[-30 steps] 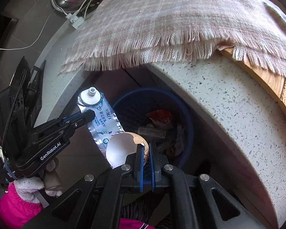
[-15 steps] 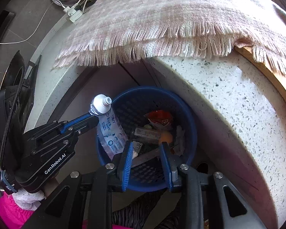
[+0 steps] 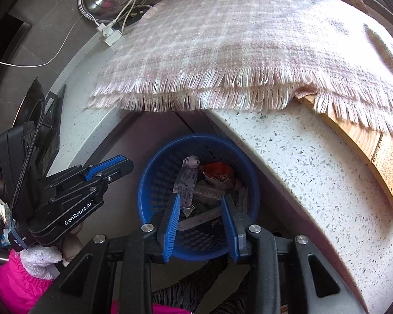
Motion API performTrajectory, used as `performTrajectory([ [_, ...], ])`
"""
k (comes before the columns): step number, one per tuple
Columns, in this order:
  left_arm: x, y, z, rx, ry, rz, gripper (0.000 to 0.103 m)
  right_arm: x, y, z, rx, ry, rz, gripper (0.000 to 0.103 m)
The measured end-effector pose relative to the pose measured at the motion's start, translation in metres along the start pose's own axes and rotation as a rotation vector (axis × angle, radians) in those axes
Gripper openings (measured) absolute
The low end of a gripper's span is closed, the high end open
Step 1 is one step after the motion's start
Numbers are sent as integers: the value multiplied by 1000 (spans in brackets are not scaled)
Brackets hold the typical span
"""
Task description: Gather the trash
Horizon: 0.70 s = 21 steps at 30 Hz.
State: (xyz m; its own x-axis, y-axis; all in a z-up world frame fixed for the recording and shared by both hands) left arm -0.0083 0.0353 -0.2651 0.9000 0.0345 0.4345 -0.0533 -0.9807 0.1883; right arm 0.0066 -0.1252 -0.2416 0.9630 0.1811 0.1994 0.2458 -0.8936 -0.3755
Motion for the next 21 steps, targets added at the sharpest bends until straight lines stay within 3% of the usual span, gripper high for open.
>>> performTrajectory([
  [5, 8, 4, -28, -5, 33, 11, 10, 4, -4, -22, 19, 33, -14, 34],
  [11, 35, 15, -60, 2, 100, 31, 12, 14, -12, -59, 36, 107, -47, 44],
  [12, 40, 16, -66, 5, 113, 33, 17, 16, -12, -67, 36, 123, -51, 47],
  [14, 50, 19, -79, 10, 150, 29, 56, 22, -13, -82, 34, 161, -58, 51],
  [15, 55, 21, -88, 10, 181, 28, 60, 25, -14, -89, 32, 182, -61, 56],
  [18, 72, 29, -110, 23, 244, 45, 62, 35, -15, -114, 13, 250, -75, 73],
  [21, 88, 37, -129, 33, 301, 47, 82, 42, -16, -139, -1, 313, -99, 80],
])
Point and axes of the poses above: each gripper's, at about its wrist camera, not at the fingertips, and z roughly the way its jaws point, y to its right, x to its top, the point moved 3 cm from there along z, roughly the way its jaws point, and after that the axes turned 4 degrees about z, right-handed, at the moved point
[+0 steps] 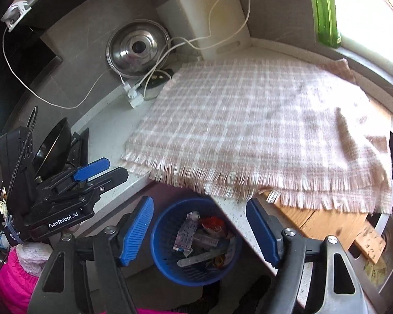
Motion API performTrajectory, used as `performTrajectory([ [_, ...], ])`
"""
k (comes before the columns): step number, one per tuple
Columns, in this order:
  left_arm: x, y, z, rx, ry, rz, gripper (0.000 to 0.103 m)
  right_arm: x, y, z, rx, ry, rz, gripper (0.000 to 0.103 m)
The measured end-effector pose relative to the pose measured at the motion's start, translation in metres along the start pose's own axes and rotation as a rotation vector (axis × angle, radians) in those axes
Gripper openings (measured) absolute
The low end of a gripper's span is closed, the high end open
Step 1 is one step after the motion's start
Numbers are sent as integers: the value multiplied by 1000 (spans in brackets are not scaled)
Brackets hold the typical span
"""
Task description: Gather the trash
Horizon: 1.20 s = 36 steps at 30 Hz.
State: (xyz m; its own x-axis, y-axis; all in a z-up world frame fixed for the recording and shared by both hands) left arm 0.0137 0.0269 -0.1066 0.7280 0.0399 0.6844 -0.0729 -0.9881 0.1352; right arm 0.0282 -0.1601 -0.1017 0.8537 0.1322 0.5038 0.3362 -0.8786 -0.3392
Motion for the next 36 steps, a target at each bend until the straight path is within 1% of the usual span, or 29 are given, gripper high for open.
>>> performTrajectory([
  [1, 6, 2, -4, 1, 21, -1, 86, 5, 0, -6, -7, 17, -7, 85],
  [4, 26, 11, -13, 9, 57, 11, 87, 16, 4, -24, -18, 68, -7, 93],
  [5, 32, 14, -15, 16, 62, 20, 90, 19, 6, -29, -20, 83, -6, 94],
  [7, 44, 21, -18, 27, 76, 36, 94, 25, 9, -39, -32, 112, -6, 101],
  [10, 58, 28, -23, 31, 105, 43, 100, 33, 14, -53, -56, 168, -3, 103],
  [14, 73, 39, -27, 27, 119, 54, 101, 43, 22, -69, -61, 223, 28, 103],
  [17, 82, 49, -31, 56, 123, 79, 102, 49, 26, -78, -64, 253, 40, 103],
  [21, 91, 59, -34, 116, 122, 108, 102, 52, 29, -84, -69, 273, 46, 103],
  [25, 94, 66, -38, 93, 136, 114, 102, 55, 31, -86, -65, 286, 53, 103],
  [36, 101, 71, -43, 91, 155, 112, 102, 61, 33, -91, -60, 312, 58, 103],
])
Point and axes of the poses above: each gripper's, at about its wrist camera, not at the fingertips, and z roughly the way its jaws point, y to its right, x to its top, the point moved 3 cm from there along z, roughly the way its jaws point, and after that the axes turned 4 degrees about z, right-handed, at the moved point
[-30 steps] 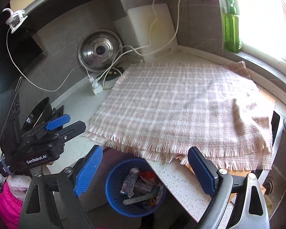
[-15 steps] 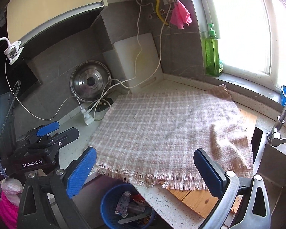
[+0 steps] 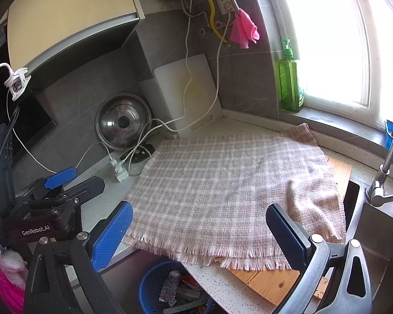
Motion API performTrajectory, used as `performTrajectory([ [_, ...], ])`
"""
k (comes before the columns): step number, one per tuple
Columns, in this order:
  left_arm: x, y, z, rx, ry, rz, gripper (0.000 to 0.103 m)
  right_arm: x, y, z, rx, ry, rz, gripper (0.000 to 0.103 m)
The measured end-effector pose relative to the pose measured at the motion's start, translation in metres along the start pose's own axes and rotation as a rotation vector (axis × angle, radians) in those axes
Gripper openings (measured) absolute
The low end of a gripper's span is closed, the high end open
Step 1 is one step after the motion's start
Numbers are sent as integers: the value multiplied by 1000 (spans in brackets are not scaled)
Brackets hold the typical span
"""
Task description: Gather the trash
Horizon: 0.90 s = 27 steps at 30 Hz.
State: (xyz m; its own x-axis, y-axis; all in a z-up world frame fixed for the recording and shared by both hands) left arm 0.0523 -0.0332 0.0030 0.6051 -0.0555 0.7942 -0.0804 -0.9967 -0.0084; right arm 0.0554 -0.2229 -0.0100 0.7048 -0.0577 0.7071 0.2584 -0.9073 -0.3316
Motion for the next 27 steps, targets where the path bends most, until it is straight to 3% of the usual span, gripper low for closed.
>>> performTrajectory([
  [27, 1, 0, -2, 6, -12, -21, 102, -4, 0, 0, -22, -3, 16, 103],
])
Point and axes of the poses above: each gripper's, at about its wrist camera, not at the fingertips, and z roughly the way its jaws point, y to its right, x to its top, the point moved 3 cm from there along z, roughly the way its jaws point, and after that the axes turned 4 degrees about z, right-handed, at the moved point
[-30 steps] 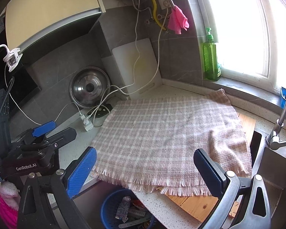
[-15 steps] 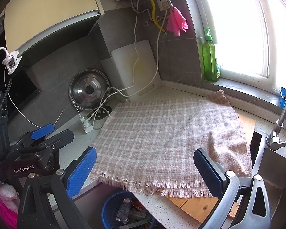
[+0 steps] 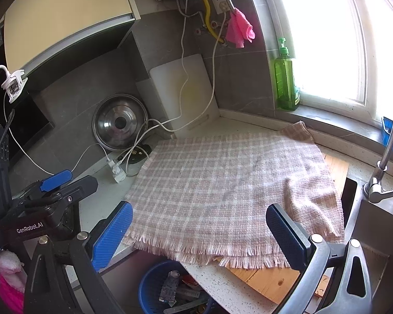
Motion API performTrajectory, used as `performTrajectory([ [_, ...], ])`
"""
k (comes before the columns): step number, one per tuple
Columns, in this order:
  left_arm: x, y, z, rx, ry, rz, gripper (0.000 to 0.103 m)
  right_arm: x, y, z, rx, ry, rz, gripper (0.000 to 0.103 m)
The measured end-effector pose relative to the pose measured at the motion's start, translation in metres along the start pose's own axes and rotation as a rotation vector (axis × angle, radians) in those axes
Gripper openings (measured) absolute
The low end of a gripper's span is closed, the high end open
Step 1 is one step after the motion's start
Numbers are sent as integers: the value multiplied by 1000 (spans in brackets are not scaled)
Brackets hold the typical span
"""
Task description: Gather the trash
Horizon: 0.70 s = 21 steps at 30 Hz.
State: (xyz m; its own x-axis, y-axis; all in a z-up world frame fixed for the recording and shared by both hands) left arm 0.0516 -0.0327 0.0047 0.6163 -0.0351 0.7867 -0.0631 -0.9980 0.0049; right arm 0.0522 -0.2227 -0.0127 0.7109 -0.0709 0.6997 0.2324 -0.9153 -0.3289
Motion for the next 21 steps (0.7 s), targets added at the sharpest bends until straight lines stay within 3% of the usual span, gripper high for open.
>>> performTrajectory([
  [12, -1, 2, 0, 8, 1, -6, 102, -2, 2, 3, -6, -10, 9, 103],
  [21, -2, 11, 1, 100, 31, -9, 103, -2, 4, 7, -1, -21, 10, 103],
])
Point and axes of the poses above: each gripper's, at about its wrist camera, not at the fingertips, and z roughly the way its jaws point, y to its right, x to its top, the point moved 3 cm from there along z, roughly the way its jaws point, and after that the axes turned 4 degrees about z, right-handed, at the moved point
